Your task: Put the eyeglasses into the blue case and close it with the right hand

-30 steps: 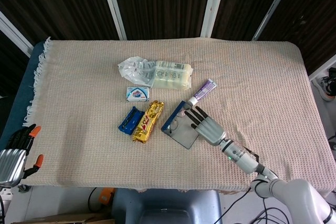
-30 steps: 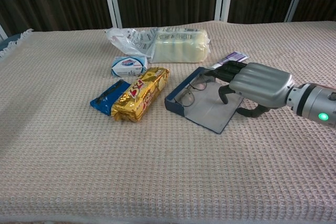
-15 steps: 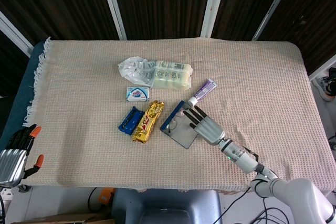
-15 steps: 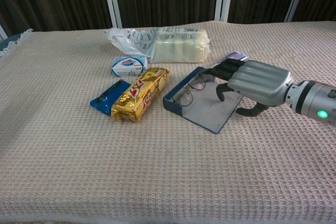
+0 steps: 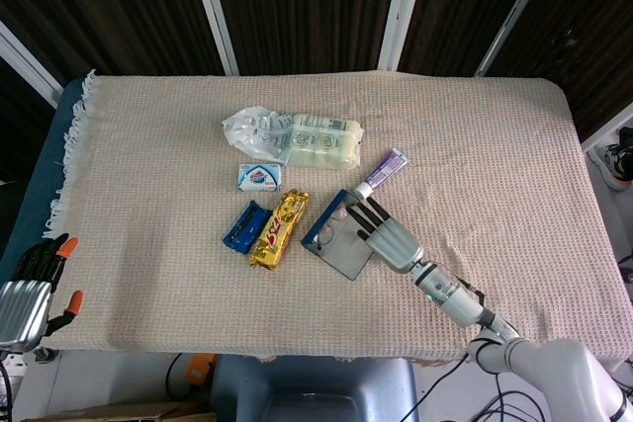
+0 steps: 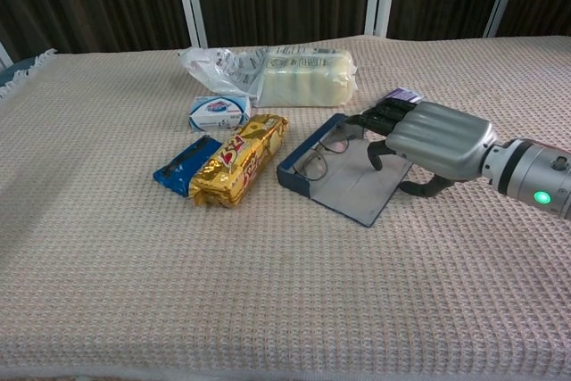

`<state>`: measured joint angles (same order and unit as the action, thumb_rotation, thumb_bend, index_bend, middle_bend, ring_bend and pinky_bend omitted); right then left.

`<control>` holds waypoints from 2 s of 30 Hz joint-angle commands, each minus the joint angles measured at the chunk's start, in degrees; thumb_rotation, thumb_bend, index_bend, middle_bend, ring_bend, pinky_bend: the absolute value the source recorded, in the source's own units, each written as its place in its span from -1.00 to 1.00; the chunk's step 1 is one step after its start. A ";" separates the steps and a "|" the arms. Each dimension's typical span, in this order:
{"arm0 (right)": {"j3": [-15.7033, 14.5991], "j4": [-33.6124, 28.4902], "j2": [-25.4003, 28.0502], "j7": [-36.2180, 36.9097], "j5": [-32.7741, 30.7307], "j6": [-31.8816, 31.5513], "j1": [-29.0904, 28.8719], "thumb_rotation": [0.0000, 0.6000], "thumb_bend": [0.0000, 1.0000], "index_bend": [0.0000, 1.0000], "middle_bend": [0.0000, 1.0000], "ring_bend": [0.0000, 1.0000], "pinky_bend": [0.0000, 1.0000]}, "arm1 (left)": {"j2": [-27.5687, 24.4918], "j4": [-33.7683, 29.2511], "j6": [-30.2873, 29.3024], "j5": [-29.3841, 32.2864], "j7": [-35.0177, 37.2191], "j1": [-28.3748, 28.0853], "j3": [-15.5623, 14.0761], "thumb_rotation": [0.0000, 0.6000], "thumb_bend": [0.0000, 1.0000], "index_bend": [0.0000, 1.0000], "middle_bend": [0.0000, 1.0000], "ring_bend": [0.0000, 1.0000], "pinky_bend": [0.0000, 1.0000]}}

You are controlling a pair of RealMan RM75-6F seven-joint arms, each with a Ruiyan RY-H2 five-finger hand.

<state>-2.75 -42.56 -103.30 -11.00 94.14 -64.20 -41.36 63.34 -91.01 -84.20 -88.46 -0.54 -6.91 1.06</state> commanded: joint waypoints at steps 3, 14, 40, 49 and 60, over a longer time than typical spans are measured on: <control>0.19 0.89 -0.50 0.59 0.18 -0.21 0.18 1.00 -0.20 0.10 -0.86 -1.00 -0.89 | 0.22 0.01 -0.12 0.15 -0.44 0.04 0.13 1.00 -0.18 -1.00 -0.93 -0.91 -0.80; 1.30 2.99 -2.28 1.03 0.10 -0.69 -0.08 1.00 -0.17 0.13 -0.83 -1.00 -0.86 | 0.74 -0.03 -0.26 0.75 -1.67 0.05 0.52 1.00 -0.18 -1.00 -0.93 -0.91 -0.80; 5.66 3.23 -4.92 0.74 -1.41 0.26 -4.23 1.00 0.02 0.16 -0.81 -1.00 -0.85 | 1.08 0.00 -0.88 1.71 -2.29 0.38 1.15 1.00 -0.18 -1.00 -0.93 -0.91 -0.80; 7.23 4.59 -7.06 -0.95 -3.00 3.24 -6.54 1.00 0.02 0.23 -0.77 -1.00 -0.83 | 0.85 0.07 -0.87 1.65 -1.60 0.44 1.13 1.00 -0.18 -1.00 -0.92 -0.90 -0.80; 6.40 3.96 -6.76 -1.61 -2.82 1.49 -5.47 1.00 0.15 0.59 -0.59 -0.98 -0.78 | 0.56 0.19 -1.26 0.78 -0.74 0.58 0.84 1.00 -0.18 -1.00 -0.92 -0.90 -0.80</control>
<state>3.77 -38.44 -110.21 -12.53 91.27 -62.58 -46.96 63.91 -90.83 -85.44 -87.65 -1.30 -6.34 1.93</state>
